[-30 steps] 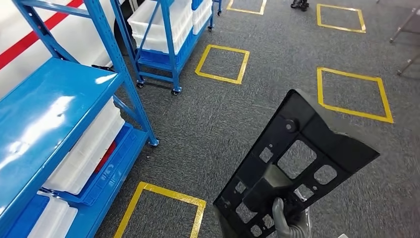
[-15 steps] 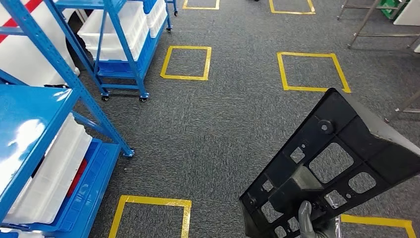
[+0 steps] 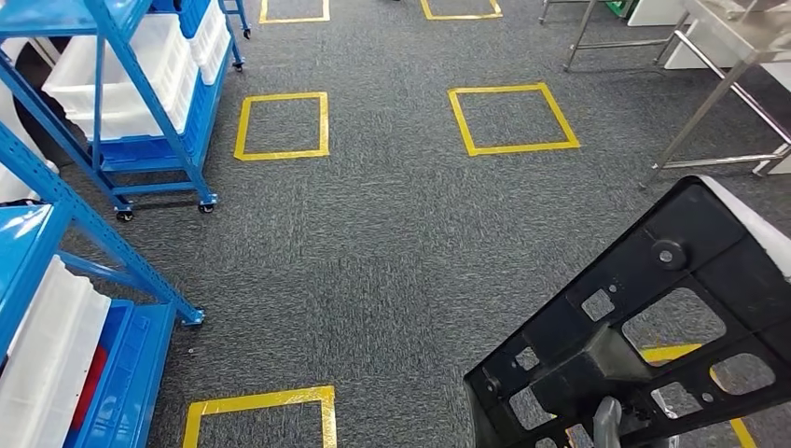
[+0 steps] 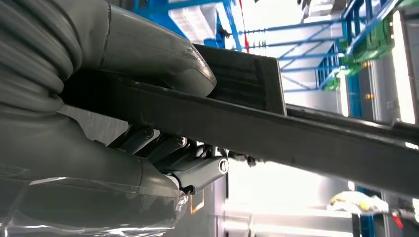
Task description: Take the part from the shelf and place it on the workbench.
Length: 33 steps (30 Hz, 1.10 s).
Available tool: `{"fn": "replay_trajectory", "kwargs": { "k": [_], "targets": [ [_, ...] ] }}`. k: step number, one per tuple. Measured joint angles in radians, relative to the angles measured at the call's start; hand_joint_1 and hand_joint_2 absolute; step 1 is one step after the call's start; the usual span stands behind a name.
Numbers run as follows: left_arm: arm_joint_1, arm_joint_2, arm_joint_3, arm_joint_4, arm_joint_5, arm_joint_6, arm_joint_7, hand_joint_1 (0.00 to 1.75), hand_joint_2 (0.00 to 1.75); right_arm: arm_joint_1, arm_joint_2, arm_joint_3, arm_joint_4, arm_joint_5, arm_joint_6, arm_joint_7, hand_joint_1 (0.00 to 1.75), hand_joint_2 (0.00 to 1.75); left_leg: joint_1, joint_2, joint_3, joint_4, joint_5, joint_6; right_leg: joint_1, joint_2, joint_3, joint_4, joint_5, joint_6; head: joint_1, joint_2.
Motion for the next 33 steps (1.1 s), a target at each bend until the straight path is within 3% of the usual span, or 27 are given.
{"fn": "replay_trajectory", "kwargs": {
  "k": [1,2,3,4,5,6,8,9,10,12,14,16,17,18,19,20,21,23,25,27,28,30,32,33],
  "targets": [
    [0.002,0.002,-0.002,0.0,-0.004,-0.004,-0.001,0.0,0.0,0.002,0.006,-0.01,-0.002,0.0,0.009,0.0,1.75,1.75,-0.003,0.014,-0.002,0.0,0.0,0.003,0.001,-0.031,-0.03,0.064,-0.036,0.003,0.0,0.0],
    [0.003,0.004,-0.003,0.0,-0.008,-0.007,-0.003,0.0,0.0,0.003,0.013,-0.02,-0.003,0.0,0.017,0.0,1.75,1.75,-0.005,0.03,-0.005,0.0,0.0,0.004,0.0,-0.045,-0.062,0.133,-0.067,0.005,0.0,0.0],
    [0.004,0.006,-0.004,0.0,-0.012,-0.009,-0.004,0.0,0.0,0.005,0.02,-0.029,-0.004,0.0,0.022,0.0,1.75,1.75,-0.007,0.046,-0.006,0.0,0.0,0.004,-0.001,-0.05,-0.083,0.181,-0.083,0.007,0.0,0.0],
    [0.003,0.008,-0.005,0.0,-0.015,-0.011,-0.004,0.0,0.0,0.009,0.027,-0.038,-0.004,0.001,0.027,0.0,1.75,1.75,-0.008,0.061,-0.007,0.0,-0.001,0.004,-0.002,-0.053,-0.088,0.196,-0.08,0.007,0.0,0.0],
    [0.002,0.009,-0.007,0.0,-0.017,-0.011,-0.006,0.0,0.0,0.012,0.034,-0.045,-0.006,0.004,0.03,0.0,1.75,1.75,-0.009,0.076,-0.007,0.001,-0.002,0.003,-0.003,-0.057,-0.07,0.169,-0.059,0.007,0.0,0.0],
    [0.0,0.01,-0.009,0.0,-0.019,-0.012,-0.008,0.0,0.0,0.015,0.041,-0.052,-0.009,0.008,0.031,0.0,1.75,1.75,-0.01,0.089,-0.005,0.001,-0.003,0.002,-0.003,-0.067,-0.033,0.105,-0.028,0.004,0.0,0.0],
    [-0.003,0.011,-0.013,0.0,-0.025,-0.014,-0.016,0.0,0.0,0.018,0.054,-0.065,-0.018,0.015,0.034,0.001,1.75,1.75,-0.012,0.111,0.002,0.001,-0.008,-0.003,0.003,-0.111,0.047,-0.037,0.018,-0.007,0.0,0.0],
    [-0.004,0.012,-0.015,0.0,-0.029,-0.016,-0.019,0.0,0.0,0.019,0.062,-0.071,-0.024,0.017,0.036,0.001,1.75,1.75,-0.014,0.121,0.005,0.002,-0.01,-0.008,0.008,-0.126,0.068,-0.078,0.027,-0.014,0.0,0.0],
    [-0.005,0.012,-0.018,0.0,-0.032,-0.018,-0.023,0.0,0.0,0.02,0.069,-0.078,-0.029,0.019,0.038,0.0,1.75,1.75,-0.015,0.13,0.008,0.002,-0.011,-0.013,0.012,-0.133,0.075,-0.094,0.027,-0.02,0.0,0.0],
    [-0.009,0.013,-0.023,0.0,-0.04,-0.023,-0.031,0.0,0.0,0.024,0.082,-0.092,-0.038,0.021,0.043,0.0,1.75,1.75,-0.016,0.149,0.012,0.0,-0.014,-0.023,0.011,-0.109,0.074,-0.098,0.033,-0.03,0.0,0.0],
    [-0.014,0.011,-0.027,0.0,-0.047,-0.022,-0.042,0.0,0.0,0.029,0.094,-0.105,-0.045,0.023,0.047,0.0,1.75,1.75,-0.013,0.116,0.003,0.03,-0.038,-0.033,0.003,-0.085,0.076,-0.108,0.042,-0.04,0.0,0.0],
    [-0.015,0.006,-0.031,0.0,-0.054,-0.015,-0.05,0.0,0.0,0.029,0.105,-0.111,-0.048,0.023,0.052,0.0,1.75,1.75,-0.006,0.051,-0.042,0.137,-0.101,-0.042,0.0,-0.063,0.075,-0.113,0.047,-0.047,0.0,0.0],
    [-0.015,0.002,-0.032,0.0,-0.057,-0.008,-0.052,0.0,0.0,0.029,0.11,-0.113,-0.048,0.023,0.054,0.0,1.75,1.75,-0.004,0.033,-0.076,0.21,-0.135,-0.044,0.0,-0.05,0.073,-0.112,0.048,-0.05,0.0,0.0],
    [-0.015,-0.002,-0.035,0.0,-0.062,-0.002,-0.052,0.0,0.0,0.03,0.113,-0.115,-0.048,0.023,0.057,0.0,1.75,1.75,-0.004,0.026,-0.104,0.269,-0.155,-0.046,0.0,-0.037,0.072,-0.111,0.049,-0.05,0.0,0.0],
    [-0.014,-0.007,-0.038,0.0,-0.066,0.006,-0.052,0.0,0.0,0.031,0.116,-0.117,-0.048,0.023,0.059,0.001,1.75,1.75,-0.003,0.024,-0.119,0.298,-0.156,-0.047,0.001,-0.022,0.071,-0.11,0.049,-0.051,0.0,0.0],
    [-0.015,-0.011,-0.042,0.0,-0.071,0.011,-0.051,0.0,0.0,0.034,0.117,-0.119,-0.048,0.024,0.061,0.001,1.75,1.75,-0.002,0.022,-0.114,0.284,-0.134,-0.048,0.001,-0.006,0.071,-0.107,0.049,-0.05,0.0,0.0],
    [-0.016,-0.014,-0.045,0.0,-0.074,0.015,-0.05,0.0,0.0,0.036,0.119,-0.12,-0.048,0.024,0.063,0.001,1.75,1.75,0.001,0.017,-0.092,0.232,-0.097,-0.048,0.0,0.009,0.071,-0.104,0.049,-0.049,0.0,0.0],
    [-0.017,-0.018,-0.05,0.0,-0.077,0.015,-0.05,0.0,0.0,0.038,0.119,-0.121,-0.048,0.024,0.067,0.002,1.75,1.75,0.007,-0.021,-0.031,0.091,-0.031,-0.047,0.0,0.037,0.068,-0.094,0.046,-0.041,0.0,0.0],
    [-0.019,-0.021,-0.051,0.0,-0.075,0.01,-0.05,0.0,0.0,0.039,0.119,-0.122,-0.048,0.025,0.073,0.002,1.75,1.75,0.009,-0.055,-0.005,0.023,-0.016,-0.043,0.0,0.06,0.057,-0.087,0.047,-0.029,0.0,0.0],
    [-0.023,-0.022,-0.051,0.0,-0.07,0.004,-0.051,0.0,0.0,0.043,0.119,-0.122,-0.048,0.026,0.076,0.003,1.75,1.75,0.006,-0.045,-0.004,0.018,-0.016,-0.033,-0.003,0.082,0.048,-0.087,0.053,-0.014,0.0,0.0],
    [-0.025,-0.023,-0.051,0.0,-0.069,0.002,-0.051,0.0,0.0,0.046,0.119,-0.123,-0.048,0.026,0.077,0.003,1.75,1.75,0.006,-0.033,-0.002,0.014,-0.012,-0.025,-0.004,0.076,0.045,-0.084,0.052,-0.008,0.0,0.0],
    [-0.025,-0.024,-0.051,0.0,-0.068,-0.002,-0.053,0.0,0.0,0.048,0.119,-0.124,-0.047,0.025,0.078,0.003,1.75,1.75,0.008,-0.006,-0.002,0.005,-0.004,-0.011,-0.001,0.023,0.021,-0.037,0.02,-0.001,0.0,0.0],
    [-0.02,-0.024,-0.051,0.0,-0.068,-0.003,-0.057,0.0,0.0,0.046,0.119,-0.124,-0.045,0.024,0.077,0.003,1.75,1.75,0.004,0.023,-0.005,0.004,-0.003,-0.004,0.0,-0.036,-0.038,0.086,-0.047,0.004,0.0,0.0],
    [-0.018,-0.024,-0.051,0.0,-0.069,-0.003,-0.058,0.0,0.0,0.044,0.118,-0.124,-0.043,0.023,0.076,0.003,1.75,1.75,0.002,0.039,-0.007,0.004,-0.003,-0.003,-0.001,-0.046,-0.068,0.151,-0.073,0.006,0.0,0.0]
  ]
}}
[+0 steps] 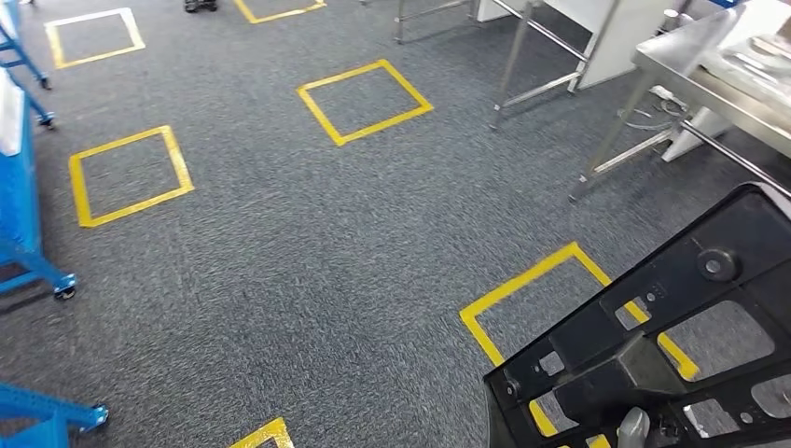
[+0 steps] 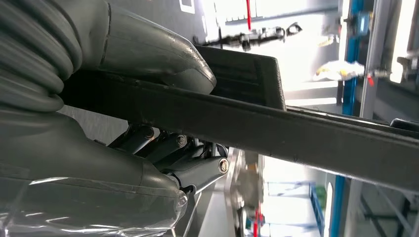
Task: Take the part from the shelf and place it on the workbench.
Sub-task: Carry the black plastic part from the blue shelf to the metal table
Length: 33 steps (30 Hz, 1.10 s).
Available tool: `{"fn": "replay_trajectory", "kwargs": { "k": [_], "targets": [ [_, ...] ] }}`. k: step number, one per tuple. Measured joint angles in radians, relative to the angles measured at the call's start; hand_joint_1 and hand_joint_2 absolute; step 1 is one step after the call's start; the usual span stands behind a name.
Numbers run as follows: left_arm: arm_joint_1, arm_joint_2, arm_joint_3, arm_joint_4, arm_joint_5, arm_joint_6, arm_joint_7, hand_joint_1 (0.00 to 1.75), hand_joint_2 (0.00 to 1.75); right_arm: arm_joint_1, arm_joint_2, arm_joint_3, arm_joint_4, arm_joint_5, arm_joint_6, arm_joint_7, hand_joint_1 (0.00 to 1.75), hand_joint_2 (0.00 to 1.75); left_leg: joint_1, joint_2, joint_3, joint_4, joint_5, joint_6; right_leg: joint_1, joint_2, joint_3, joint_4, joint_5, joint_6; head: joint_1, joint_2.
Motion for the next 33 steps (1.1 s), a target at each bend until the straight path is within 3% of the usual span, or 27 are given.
{"fn": "replay_trajectory", "kwargs": {
  "k": [1,2,3,5,7,8,10,12,14,16,17,18,19,21,23,25,26,27,29,30,31,32,33],
  "targets": [
    [0.001,0.0,0.0,0.0,-0.002,0.0,-0.001,0.0,0.0,0.0,0.0,0.0,0.002,-0.001,-0.002,0.0,1.75,1.75,-0.001,0.015,0.0,0.0,-0.001,0.0,-0.001,-0.005,-0.019,0.041,-0.009,0.001,0.0,0.0],
    [0.001,-0.001,0.0,0.0,-0.004,0.001,-0.001,0.0,0.0,-0.001,-0.001,0.0,0.005,-0.001,-0.004,0.0,1.75,1.75,-0.002,0.03,0.0,0.0,-0.002,0.0,-0.002,-0.008,-0.018,0.043,0.001,0.002,0.0,0.0],
    [0.0,-0.002,-0.001,0.0,-0.006,0.002,-0.001,0.0,0.0,-0.001,-0.001,0.0,0.007,-0.002,-0.006,0.0,1.75,1.75,-0.003,0.043,0.002,0.0,-0.004,-0.001,-0.003,-0.013,0.004,0.003,0.028,0.001,0.0,0.0],
    [-0.002,-0.006,-0.001,0.0,-0.01,0.005,-0.001,0.0,0.0,-0.003,-0.002,0.0,0.009,-0.003,-0.01,0.0,1.75,1.75,-0.005,0.066,0.009,0.001,-0.009,-0.006,0.003,-0.051,0.083,-0.142,0.088,-0.008,0.0,0.0],
    [-0.003,-0.01,-0.002,0.0,-0.015,0.01,0.001,0.0,0.0,-0.006,-0.002,0.0,0.01,-0.004,-0.015,0.0,1.75,1.75,-0.009,0.085,0.015,0.001,-0.015,-0.015,0.011,-0.084,0.131,-0.234,0.112,-0.018,0.0,0.0],
    [-0.004,-0.012,-0.003,0.0,-0.018,0.012,0.002,0.0,0.0,-0.008,-0.003,0.0,0.01,-0.004,-0.019,0.0,1.75,1.75,-0.01,0.094,0.018,0.001,-0.017,-0.019,0.015,-0.085,0.133,-0.241,0.108,-0.022,0.0,0.0],
    [-0.008,-0.015,-0.005,0.0,-0.021,0.015,0.005,0.0,0.0,-0.007,-0.004,0.0,0.011,-0.008,-0.03,0.0,1.75,1.75,-0.009,0.108,0.024,0.002,-0.022,-0.029,0.012,-0.059,0.131,-0.247,0.113,-0.03,0.0,0.0],
    [-0.01,-0.016,-0.006,0.0,-0.021,0.013,0.007,0.0,0.0,-0.008,-0.005,0.001,0.011,-0.013,-0.044,-0.001,1.75,1.75,-0.007,0.069,0.012,0.04,-0.052,-0.039,0.003,-0.035,0.134,-0.256,0.121,-0.041,0.0,0.0],
    [-0.009,-0.015,-0.007,0.0,-0.023,0.006,0.009,0.0,0.0,-0.011,-0.006,0.003,0.012,-0.015,-0.056,-0.001,1.75,1.75,-0.003,0.008,-0.04,0.159,-0.117,-0.046,-0.001,-0.013,0.134,-0.26,0.125,-0.048,0.0,0.0],
    [-0.005,-0.014,-0.007,0.0,-0.027,0.0,0.011,0.0,0.0,-0.011,-0.008,0.006,0.014,-0.016,-0.066,0.0,1.75,1.75,-0.001,-0.013,-0.099,0.279,-0.161,-0.049,0.0,0.015,0.132,-0.259,0.126,-0.05,0.0,0.0],
    [-0.004,-0.013,-0.007,0.0,-0.03,-0.001,0.011,0.0,0.0,-0.011,-0.008,0.006,0.015,-0.016,-0.07,0.0,1.75,1.75,-0.001,-0.015,-0.109,0.295,-0.154,-0.05,-0.001,0.031,0.132,-0.257,0.126,-0.05,0.0,0.0],
    [-0.003,-0.012,-0.008,0.0,-0.032,-0.002,0.012,0.0,0.0,-0.01,-0.01,0.007,0.016,-0.017,-0.074,0.0,1.75,1.75,0.0,-0.018,-0.1,0.269,-0.126,-0.05,-0.001,0.047,0.133,-0.256,0.126,-0.049,0.0,0.0],
    [-0.003,-0.011,-0.008,0.0,-0.033,-0.003,0.012,0.0,0.0,-0.01,-0.011,0.007,0.017,-0.02,-0.079,0.0,1.75,1.75,0.002,-0.027,-0.076,0.207,-0.085,-0.049,-0.002,0.062,0.134,-0.253,0.125,-0.048,0.0,0.0],
    [-0.002,-0.008,-0.009,0.0,-0.037,-0.005,0.013,0.0,0.0,-0.01,-0.016,0.009,0.018,-0.029,-0.093,0.0,1.75,1.75,0.008,-0.082,-0.023,0.074,-0.024,-0.047,-0.001,0.09,0.13,-0.243,0.122,-0.04,0.0,0.0],
    [-0.002,-0.007,-0.01,0.001,-0.04,-0.006,0.015,0.0,0.0,-0.009,-0.022,0.011,0.019,-0.034,-0.108,0.0,1.75,1.75,0.008,-0.119,-0.004,0.019,-0.013,-0.041,-0.003,0.115,0.118,-0.236,0.123,-0.026,0.0,0.0],
    [-0.004,-0.007,-0.012,0.001,-0.042,-0.008,0.019,0.0,0.0,-0.005,-0.028,0.014,0.018,-0.034,-0.122,0.0,1.75,1.75,0.006,-0.097,-0.002,0.013,-0.011,-0.028,-0.006,0.137,0.109,-0.236,0.128,-0.011,0.0,0.0],
    [-0.006,-0.006,-0.013,0.001,-0.043,-0.01,0.02,0.0,0.0,-0.002,-0.032,0.015,0.017,-0.033,-0.127,0.0,1.75,1.75,0.007,-0.083,0.0,0.009,-0.007,-0.021,-0.006,0.125,0.104,-0.23,0.125,-0.006,0.0,0.0],
    [-0.006,-0.005,-0.015,0.001,-0.044,-0.012,0.021,0.0,0.0,0.0,-0.036,0.017,0.016,-0.033,-0.132,0.0,1.75,1.75,0.009,-0.067,0.001,0.004,-0.004,-0.014,-0.005,0.096,0.091,-0.206,0.11,-0.001,0.0,0.0],
    [-0.005,-0.004,-0.017,0.001,-0.045,-0.017,0.023,0.0,0.0,0.001,-0.044,0.023,0.015,-0.032,-0.14,0.0,1.75,1.75,0.007,-0.036,0.001,-0.001,-0.001,-0.005,-0.003,0.021,0.042,-0.105,0.052,0.006,0.0,0.0],
    [-0.004,-0.003,-0.017,0.001,-0.045,-0.019,0.024,0.0,0.0,0.0,-0.048,0.026,0.016,-0.033,-0.145,0.002,1.75,1.75,0.005,-0.019,0.001,-0.001,-0.002,-0.003,-0.005,0.001,0.01,-0.038,0.021,0.009,0.0,0.0],
    [-0.003,-0.002,-0.017,0.001,-0.043,-0.022,0.026,0.0,0.0,0.0,-0.051,0.03,0.018,-0.032,-0.153,0.005,1.75,1.75,0.003,-0.003,0.001,-0.001,-0.004,-0.003,-0.006,-0.006,-0.015,0.015,0.002,0.011,0.0,0.0],
    [-0.003,0.0,-0.017,0.001,-0.042,-0.024,0.027,0.0,0.0,0.001,-0.055,0.032,0.02,-0.027,-0.166,0.008,1.75,1.75,0.002,0.012,0.001,0.0,-0.007,-0.004,-0.006,-0.009,-0.026,0.039,0.001,0.012,0.0,0.0],
    [-0.003,0.001,-0.017,0.001,-0.041,-0.026,0.028,0.0,0.0,0.002,-0.06,0.035,0.022,-0.018,-0.184,0.011,1.75,1.75,0.002,0.023,0.003,0.0,-0.01,-0.006,-0.006,-0.011,-0.015,0.022,0.02,0.012,0.0,0.0]
  ]
}}
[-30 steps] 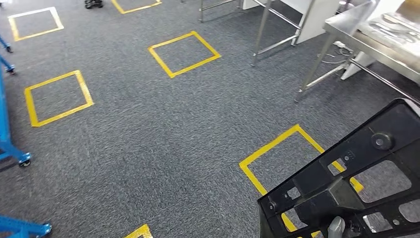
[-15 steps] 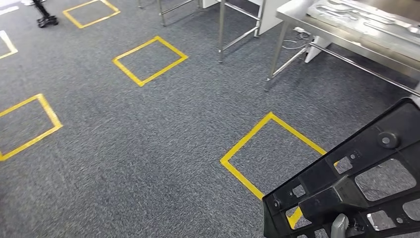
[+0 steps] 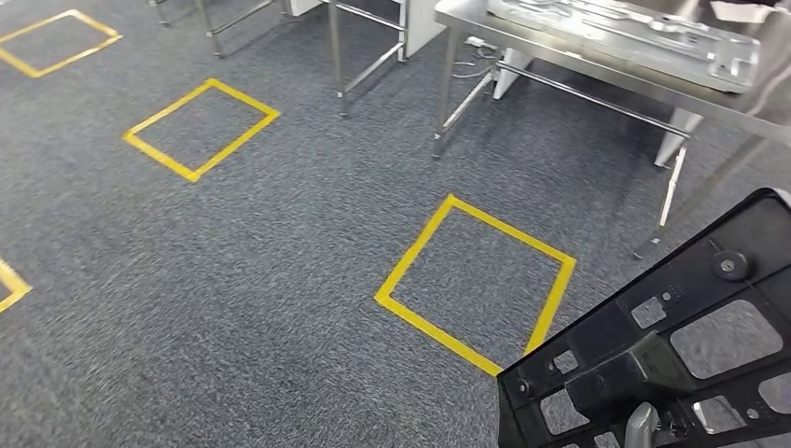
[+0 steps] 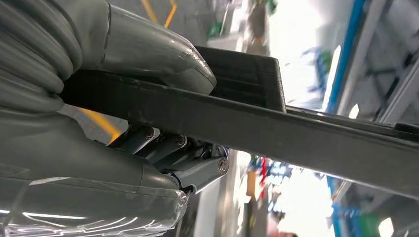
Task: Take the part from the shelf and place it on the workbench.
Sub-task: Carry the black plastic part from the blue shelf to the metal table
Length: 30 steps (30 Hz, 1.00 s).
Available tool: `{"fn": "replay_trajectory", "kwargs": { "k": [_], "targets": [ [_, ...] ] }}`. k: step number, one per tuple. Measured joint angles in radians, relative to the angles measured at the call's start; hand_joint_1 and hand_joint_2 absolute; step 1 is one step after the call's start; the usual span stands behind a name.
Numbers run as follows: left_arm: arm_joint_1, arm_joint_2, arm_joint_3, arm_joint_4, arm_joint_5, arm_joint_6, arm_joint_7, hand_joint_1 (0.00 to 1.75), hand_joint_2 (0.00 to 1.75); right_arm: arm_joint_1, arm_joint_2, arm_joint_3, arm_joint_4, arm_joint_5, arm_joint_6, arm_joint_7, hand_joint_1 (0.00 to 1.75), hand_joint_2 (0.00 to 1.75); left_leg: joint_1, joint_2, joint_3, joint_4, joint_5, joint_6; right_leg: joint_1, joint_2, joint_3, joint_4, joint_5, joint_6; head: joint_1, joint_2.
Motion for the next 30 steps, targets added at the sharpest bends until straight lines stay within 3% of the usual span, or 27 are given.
{"fn": "replay_trajectory", "kwargs": {
  "k": [2,4,7,9,10,12,13,14,15,17,18,19,22,24,26,28,30],
  "targets": [
    [-0.003,0.001,0.0,0.0,0.003,-0.002,0.002,0.0,0.0,0.004,-0.012,0.009,0.004,0.027,-0.043,0.002,1.75,1.75,0.0,0.015,0.007,0.0,-0.009,-0.006,0.002,-0.009,0.073,-0.13,0.061,-0.006,0.0,0.0],
    [-0.008,0.001,0.0,0.0,0.008,-0.001,0.005,0.0,0.0,0.008,-0.023,0.02,0.006,0.05,-0.078,0.003,1.75,1.75,-0.003,0.024,0.013,0.0,-0.017,-0.016,0.009,-0.02,0.136,-0.24,0.085,-0.02,0.0,0.0],
    [-0.015,0.001,0.002,0.0,0.016,0.003,0.008,0.0,0.0,0.011,-0.036,0.042,0.01,0.059,-0.108,0.006,1.75,1.75,-0.004,0.031,0.024,-0.004,-0.027,-0.032,0.016,-0.019,0.152,-0.264,0.073,-0.042,0.0,0.0],
    [-0.015,0.002,0.006,0.0,0.024,0.007,0.008,0.0,0.0,0.013,-0.042,0.057,0.012,0.059,-0.12,0.009,1.75,1.75,-0.003,0.012,0.024,0.018,-0.037,-0.042,0.011,-0.014,0.167,-0.275,0.071,-0.054,0.0,0.0],
    [-0.013,0.002,0.009,0.0,0.027,0.009,0.008,0.0,0.0,0.013,-0.045,0.065,0.013,0.059,-0.125,0.009,1.75,1.75,-0.002,-0.005,0.005,0.059,-0.053,-0.046,0.008,-0.012,0.177,-0.28,0.069,-0.06,-0.001,0.0],
    [-0.007,0.002,0.018,0.0,0.034,0.014,0.009,0.0,0.0,0.013,-0.051,0.086,0.017,0.058,-0.132,0.011,1.75,1.75,0.0,-0.032,-0.076,0.196,-0.098,-0.05,0.007,-0.007,0.194,-0.282,0.056,-0.07,-0.001,0.0],
    [-0.002,0.002,0.022,0.0,0.037,0.016,0.01,0.0,0.0,0.014,-0.053,0.096,0.019,0.059,-0.135,0.011,1.75,1.75,0.0,-0.035,-0.121,0.262,-0.111,-0.052,0.009,-0.002,0.203,-0.282,0.048,-0.072,-0.001,0.0],
    [0.002,0.002,0.025,0.0,0.04,0.019,0.012,0.0,0.0,0.015,-0.055,0.106,0.021,0.059,-0.139,0.011,1.75,1.75,0.0,-0.036,-0.155,0.3,-0.106,-0.052,0.01,0.004,0.215,-0.282,0.038,-0.072,-0.001,0.0],
    [0.006,0.002,0.028,0.0,0.044,0.022,0.016,0.0,0.0,0.015,-0.058,0.115,0.024,0.059,-0.142,0.011,1.75,1.75,0.0,-0.036,-0.171,0.297,-0.077,-0.051,0.011,0.01,0.229,-0.282,0.027,-0.072,-0.001,0.0],
    [0.011,0.002,0.036,0.0,0.049,0.029,0.025,0.0,0.0,0.015,-0.065,0.129,0.028,0.059,-0.148,0.012,1.75,1.75,-0.002,-0.038,-0.152,0.187,0.024,-0.043,0.011,0.019,0.262,-0.282,0.002,-0.069,-0.001,0.0],
    [0.012,0.002,0.041,0.001,0.051,0.033,0.029,0.0,0.0,0.013,-0.069,0.135,0.031,0.059,-0.152,0.013,1.75,1.75,-0.005,-0.041,-0.134,0.13,0.06,-0.037,0.012,0.023,0.274,-0.282,-0.01,-0.065,-0.001,0.0],
    [0.012,0.003,0.045,0.001,0.053,0.036,0.034,0.0,0.0,0.01,-0.073,0.142,0.034,0.06,-0.156,0.015,1.75,1.75,-0.008,-0.043,-0.117,0.083,0.074,-0.03,0.012,0.026,0.28,-0.282,-0.02,-0.06,-0.001,0.0],
    [0.005,0.003,0.054,0.002,0.059,0.046,0.047,0.0,0.0,0.001,-0.092,0.161,0.043,0.061,-0.178,0.022,1.75,1.75,-0.014,-0.046,-0.089,0.034,0.049,-0.011,0.01,0.031,0.288,-0.284,-0.019,-0.039,-0.001,0.0],
    [0.004,0.002,0.06,0.002,0.062,0.049,0.052,0.0,0.0,-0.004,-0.108,0.171,0.049,0.063,-0.194,0.025,1.75,1.75,-0.009,-0.045,-0.059,0.008,0.042,0.0,0.009,0.023,0.274,-0.24,-0.001,-0.026,-0.001,0.0],
    [0.005,0.0,0.066,0.002,0.063,0.049,0.051,0.0,0.0,-0.014,-0.125,0.178,0.054,0.066,-0.208,0.028,1.75,1.75,-0.005,-0.045,-0.025,-0.015,0.033,0.008,0.004,0.012,0.208,-0.138,-0.005,-0.017,-0.001,0.0],
    [0.002,-0.012,0.07,0.002,0.069,0.047,0.044,0.0,0.0,-0.035,-0.142,0.189,0.064,0.069,-0.217,0.04,1.75,1.75,-0.004,-0.044,0.004,-0.025,0.015,0.01,0.0,0.008,0.116,-0.04,-0.054,-0.009,-0.001,0.0],
    [-0.005,-0.033,0.073,0.002,0.074,0.048,0.037,0.0,0.0,-0.07,-0.161,0.211,0.083,0.078,-0.236,0.059,1.75,1.75,-0.002,-0.045,0.038,-0.028,-0.009,0.005,-0.006,0.006,0.055,-0.021,-0.089,-0.001,-0.001,0.0]
  ]
}}
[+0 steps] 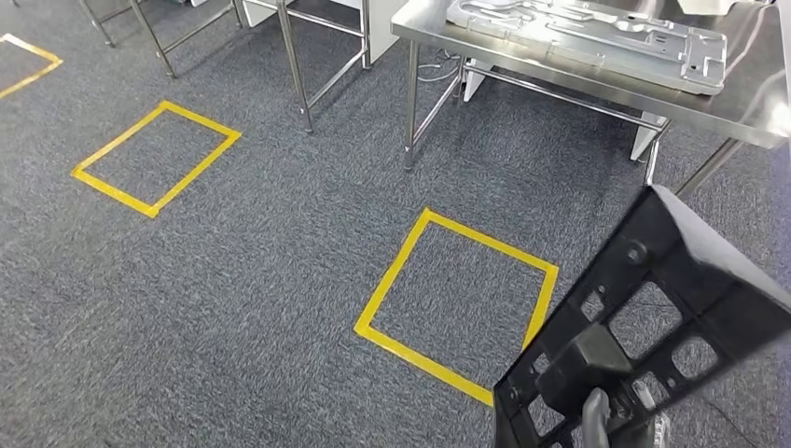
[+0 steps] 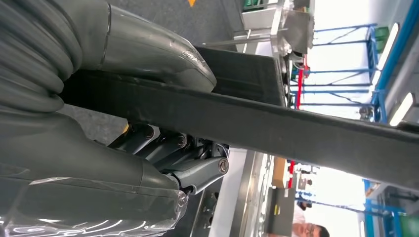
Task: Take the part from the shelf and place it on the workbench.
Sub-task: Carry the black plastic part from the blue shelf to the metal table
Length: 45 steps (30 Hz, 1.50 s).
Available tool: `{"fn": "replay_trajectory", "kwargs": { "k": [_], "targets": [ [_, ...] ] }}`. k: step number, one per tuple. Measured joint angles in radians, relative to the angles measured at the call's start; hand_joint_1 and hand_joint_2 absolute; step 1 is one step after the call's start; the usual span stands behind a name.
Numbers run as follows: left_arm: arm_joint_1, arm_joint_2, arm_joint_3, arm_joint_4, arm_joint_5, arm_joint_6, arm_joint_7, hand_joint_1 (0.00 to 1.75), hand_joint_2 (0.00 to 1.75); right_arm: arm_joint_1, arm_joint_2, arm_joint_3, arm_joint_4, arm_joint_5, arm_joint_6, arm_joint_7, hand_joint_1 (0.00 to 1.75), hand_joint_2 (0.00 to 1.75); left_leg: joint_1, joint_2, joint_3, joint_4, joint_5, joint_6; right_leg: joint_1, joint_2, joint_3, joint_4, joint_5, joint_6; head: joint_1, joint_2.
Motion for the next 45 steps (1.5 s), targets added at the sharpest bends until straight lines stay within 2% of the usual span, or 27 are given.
{"fn": "replay_trajectory", "kwargs": {
  "k": [1,2,3,5,6,9,11,12,14,16,17,20,21,22,24,26,27,29,31,32,34,36,38,40,42,44,45],
  "targets": [
    [-0.004,-0.009,0.001,0.0,0.0,0.0,-0.001,0.0,0.0,-0.015,-0.008,0.011,0.009,0.007,-0.014,0.008,1.75,1.75,0.002,0.0,0.02,0.0,-0.014,-0.003,-0.003,-0.002,-0.011,-0.028,0.012,0.004,0.0,0.0],
    [-0.008,-0.017,0.002,0.0,-0.001,0.0,-0.001,0.0,0.0,-0.025,-0.013,0.02,0.016,0.013,-0.028,0.013,1.75,1.75,0.003,0.0,0.04,0.0,-0.029,-0.006,-0.006,-0.006,-0.012,-0.076,0.055,0.006,0.0,0.0],
    [-0.011,-0.021,0.002,0.0,-0.003,-0.001,-0.001,0.0,0.0,-0.029,-0.018,0.027,0.021,0.017,-0.04,0.015,1.75,1.75,0.004,-0.001,0.059,0.001,-0.045,-0.01,-0.008,-0.011,-0.011,-0.13,0.123,0.007,0.0,0.0],
    [-0.014,-0.028,0.002,0.001,-0.008,-0.007,0.0,0.0,0.0,-0.037,-0.029,0.038,0.028,0.027,-0.063,0.02,1.75,1.75,0.004,-0.001,0.087,0.0,-0.076,-0.024,-0.004,-0.018,-0.007,-0.196,0.217,-0.004,0.001,0.0],
    [-0.017,-0.03,0.002,0.002,-0.01,-0.011,0.0,0.0,0.0,-0.041,-0.036,0.041,0.029,0.034,-0.076,0.023,1.75,1.75,0.003,0.0,0.1,0.001,-0.086,-0.033,-0.001,-0.017,-0.006,-0.203,0.232,-0.013,0.001,0.0],
    [-0.029,-0.032,0.002,0.002,-0.016,-0.022,-0.001,0.0,0.0,-0.054,-0.055,0.044,0.02,0.052,-0.106,0.033,1.75,1.75,0.008,0.003,0.098,0.053,-0.077,-0.054,0.002,-0.005,0.022,-0.205,0.202,-0.042,0.001,0.0],
    [-0.035,-0.033,0.002,0.002,-0.019,-0.026,-0.002,0.0,0.0,-0.062,-0.065,0.044,0.012,0.064,-0.114,0.038,1.75,1.75,0.01,0.003,0.024,0.175,-0.071,-0.058,0.003,-0.002,0.049,-0.213,0.184,-0.056,0.0,0.0],
    [-0.035,-0.032,0.002,0.002,-0.02,-0.027,-0.002,0.0,0.0,-0.065,-0.069,0.044,0.008,0.07,-0.117,0.04,1.75,1.75,0.009,0.003,-0.027,0.245,-0.086,-0.058,0.005,-0.001,0.063,-0.216,0.173,-0.061,0.001,0.0],
    [-0.035,-0.032,0.002,0.002,-0.021,-0.029,-0.002,0.0,0.0,-0.069,-0.08,0.044,0.001,0.077,-0.117,0.044,1.75,1.75,0.007,0.003,-0.122,0.331,-0.158,-0.056,0.009,0.004,0.092,-0.218,0.149,-0.065,0.001,0.0],
    [-0.03,-0.033,0.002,0.002,-0.021,-0.03,-0.002,0.0,0.0,-0.072,-0.091,0.044,-0.008,0.071,-0.107,0.045,1.75,1.75,0.003,0.002,-0.175,0.318,-0.205,-0.047,0.014,0.015,0.128,-0.219,0.121,-0.066,0.001,0.0],
    [-0.026,-0.033,0.002,0.002,-0.021,-0.03,-0.003,0.0,0.0,-0.075,-0.095,0.044,-0.012,0.065,-0.099,0.046,1.75,1.75,0.0,-0.003,-0.186,0.277,-0.182,-0.04,0.016,0.022,0.148,-0.219,0.107,-0.066,0.001,0.0],
    [-0.012,-0.03,0.002,0.004,-0.022,-0.03,-0.003,0.0,0.0,-0.087,-0.101,0.044,-0.02,0.052,-0.082,0.045,1.75,1.75,-0.015,-0.051,-0.195,0.13,0.03,-0.015,0.015,0.048,0.183,-0.222,0.07,-0.06,0.001,0.0],
    [-0.009,-0.029,0.002,0.005,-0.022,-0.029,-0.003,0.0,0.0,-0.091,-0.101,0.044,-0.022,0.051,-0.079,0.045,1.75,1.75,-0.021,-0.059,-0.193,0.103,0.075,-0.009,0.012,0.059,0.189,-0.224,0.066,-0.055,0.001,0.0],
    [-0.009,-0.029,0.002,0.006,-0.022,-0.029,-0.003,0.0,0.0,-0.094,-0.102,0.044,-0.025,0.051,-0.078,0.045,1.75,1.75,-0.025,-0.056,-0.186,0.09,0.085,-0.005,0.011,0.068,0.191,-0.224,0.07,-0.048,0.0,0.0],
    [-0.013,-0.031,0.002,0.006,-0.022,-0.03,-0.002,0.0,0.0,-0.097,-0.104,0.043,-0.034,0.052,-0.077,0.046,1.75,1.75,-0.023,-0.035,-0.153,0.059,0.078,0.004,0.009,0.062,0.179,-0.192,0.095,-0.036,0.001,0.0],
    [-0.019,-0.033,0.002,0.006,-0.024,-0.033,0.001,0.0,0.0,-0.104,-0.107,0.042,-0.039,0.064,-0.078,0.053,1.75,1.75,-0.017,-0.021,-0.111,0.029,0.068,0.013,0.01,0.028,0.125,-0.104,0.116,-0.023,0.001,0.0],
    [-0.021,-0.033,0.002,0.006,-0.024,-0.035,0.004,0.0,0.0,-0.108,-0.107,0.042,-0.04,0.077,-0.081,0.06,1.75,1.75,-0.016,-0.015,-0.092,0.02,0.06,0.014,0.009,0.012,0.087,-0.054,0.108,-0.016,0.001,0.0],
    [-0.025,-0.035,0.002,0.006,-0.027,-0.038,0.01,0.0,0.0,-0.113,-0.108,0.04,-0.041,0.109,-0.089,0.081,1.75,1.75,-0.012,-0.008,-0.058,0.013,0.037,0.014,0.003,0.002,0.016,0.008,0.053,-0.004,0.001,0.0],
    [-0.027,-0.037,0.002,0.006,-0.029,-0.041,0.016,0.0,0.0,-0.116,-0.108,0.033,-0.041,0.135,-0.094,0.104,1.75,1.75,-0.006,-0.004,-0.02,0.012,0.007,0.008,-0.003,-0.001,-0.021,-0.007,0.018,0.003,0.001,0.0],
    [-0.027,-0.039,0.002,0.006,-0.03,-0.043,0.02,0.0,0.0,-0.118,-0.108,0.03,-0.041,0.145,-0.095,0.115,1.75,1.75,-0.002,-0.003,0.0,0.012,-0.008,0.004,-0.006,-0.004,-0.024,-0.047,0.037,0.005,0.001,0.0],
    [-0.028,-0.041,0.002,0.006,-0.031,-0.044,0.028,0.0,0.0,-0.125,-0.108,0.024,-0.041,0.165,-0.093,0.131,1.75,1.75,0.002,-0.001,0.036,0.015,-0.04,-0.005,-0.009,-0.014,-0.015,-0.152,0.15,0.006,0.001,0.0],
    [-0.032,-0.041,0.002,0.006,-0.032,-0.045,0.034,0.0,0.0,-0.139,-0.107,0.016,-0.043,0.185,-0.083,0.148,1.75,1.75,0.001,0.002,0.056,0.012,-0.065,-0.019,-0.004,-0.02,-0.01,-0.207,0.228,-0.005,0.001,0.0],
    [-0.039,-0.041,0.001,0.006,-0.033,-0.046,0.039,0.0,0.0,-0.163,-0.107,0.006,-0.05,0.199,-0.067,0.166,1.75,1.75,0.0,0.003,0.066,0.02,-0.067,-0.034,0.0,-0.013,0.0,-0.212,0.222,-0.023,0.002,0.0],
    [-0.045,-0.041,0.001,0.006,-0.033,-0.047,0.039,0.0,0.0,-0.192,-0.107,-0.005,-0.056,0.203,-0.046,0.184,1.75,1.75,0.004,0.004,0.048,0.08,-0.05,-0.043,-0.001,-0.006,0.024,-0.222,0.21,-0.039,0.002,0.0],
    [-0.048,-0.041,0.001,0.006,-0.033,-0.049,0.039,0.0,0.0,-0.226,-0.108,-0.015,-0.057,0.203,-0.023,0.209,1.75,1.75,0.007,0.004,-0.024,0.196,-0.058,-0.049,0.0,-0.002,0.05,-0.229,0.193,-0.053,0.002,0.0],
    [-0.047,-0.041,0.001,0.006,-0.033,-0.052,0.04,0.0,0.0,-0.265,-0.11,-0.026,-0.054,0.202,-0.001,0.237,1.75,1.75,0.007,0.004,-0.117,0.304,-0.119,-0.052,0.002,0.004,0.074,-0.23,0.17,-0.059,0.002,0.0],
    [-0.045,-0.041,0.001,0.006,-0.034,-0.053,0.041,0.0,0.0,-0.283,-0.112,-0.031,-0.051,0.201,0.008,0.25,1.75,1.75,0.007,0.004,-0.153,0.327,-0.15,-0.052,0.004,0.008,0.09,-0.23,0.157,-0.059,0.002,0.0]
  ]
}}
